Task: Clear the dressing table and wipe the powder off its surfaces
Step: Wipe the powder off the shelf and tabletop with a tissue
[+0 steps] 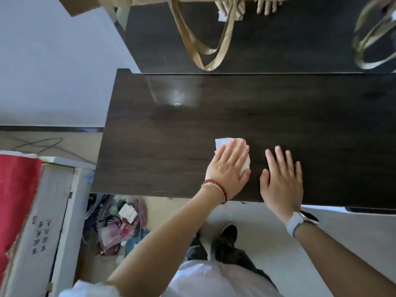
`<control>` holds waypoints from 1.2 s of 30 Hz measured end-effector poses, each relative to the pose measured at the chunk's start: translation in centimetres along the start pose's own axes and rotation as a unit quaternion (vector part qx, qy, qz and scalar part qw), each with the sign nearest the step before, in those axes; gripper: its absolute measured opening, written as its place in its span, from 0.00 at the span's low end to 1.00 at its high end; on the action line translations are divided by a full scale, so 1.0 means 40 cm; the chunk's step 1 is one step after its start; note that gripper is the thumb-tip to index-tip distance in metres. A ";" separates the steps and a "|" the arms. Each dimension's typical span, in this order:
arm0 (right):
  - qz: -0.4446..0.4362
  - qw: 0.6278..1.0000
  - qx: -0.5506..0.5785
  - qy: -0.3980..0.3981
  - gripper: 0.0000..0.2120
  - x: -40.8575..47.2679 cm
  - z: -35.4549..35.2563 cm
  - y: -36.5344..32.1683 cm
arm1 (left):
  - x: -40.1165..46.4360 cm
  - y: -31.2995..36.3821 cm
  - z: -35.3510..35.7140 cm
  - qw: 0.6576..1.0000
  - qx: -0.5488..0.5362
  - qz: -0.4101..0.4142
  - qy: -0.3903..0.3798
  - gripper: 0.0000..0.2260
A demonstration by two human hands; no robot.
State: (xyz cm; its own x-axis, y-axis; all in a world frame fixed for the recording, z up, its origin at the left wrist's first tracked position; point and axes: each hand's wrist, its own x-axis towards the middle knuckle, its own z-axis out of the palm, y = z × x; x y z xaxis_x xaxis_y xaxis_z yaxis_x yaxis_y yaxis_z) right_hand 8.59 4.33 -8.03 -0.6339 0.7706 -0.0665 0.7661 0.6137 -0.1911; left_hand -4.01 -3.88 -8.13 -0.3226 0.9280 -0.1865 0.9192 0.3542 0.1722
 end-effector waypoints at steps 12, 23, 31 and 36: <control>0.068 0.997 0.021 -0.010 0.24 -0.009 0.000 -0.045 | -0.191 -0.501 -0.067 0.935 -0.078 -0.344 0.038 0.24; 0.101 0.993 0.063 -0.026 0.26 -0.067 0.044 -0.310 | -0.451 -0.414 -0.005 0.941 -0.110 -0.311 0.077 0.22; 0.136 0.967 0.206 -0.057 0.20 -0.054 0.005 -0.383 | -0.361 -0.320 -0.009 0.995 -0.096 0.011 0.032 0.21; 0.199 0.921 0.326 -0.078 0.18 -0.097 -0.083 -0.278 | -0.232 -0.208 -0.032 0.978 -0.139 0.151 0.020 0.16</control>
State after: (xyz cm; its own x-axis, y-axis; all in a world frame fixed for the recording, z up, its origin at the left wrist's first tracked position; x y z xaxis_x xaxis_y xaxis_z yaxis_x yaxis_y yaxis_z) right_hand 2.89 -4.90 -2.41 -0.3626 0.8466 -0.3896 0.7471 0.0142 -0.6645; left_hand -8.97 -15.29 -6.58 -0.0589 0.9971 -0.0490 0.8792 0.0750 0.4705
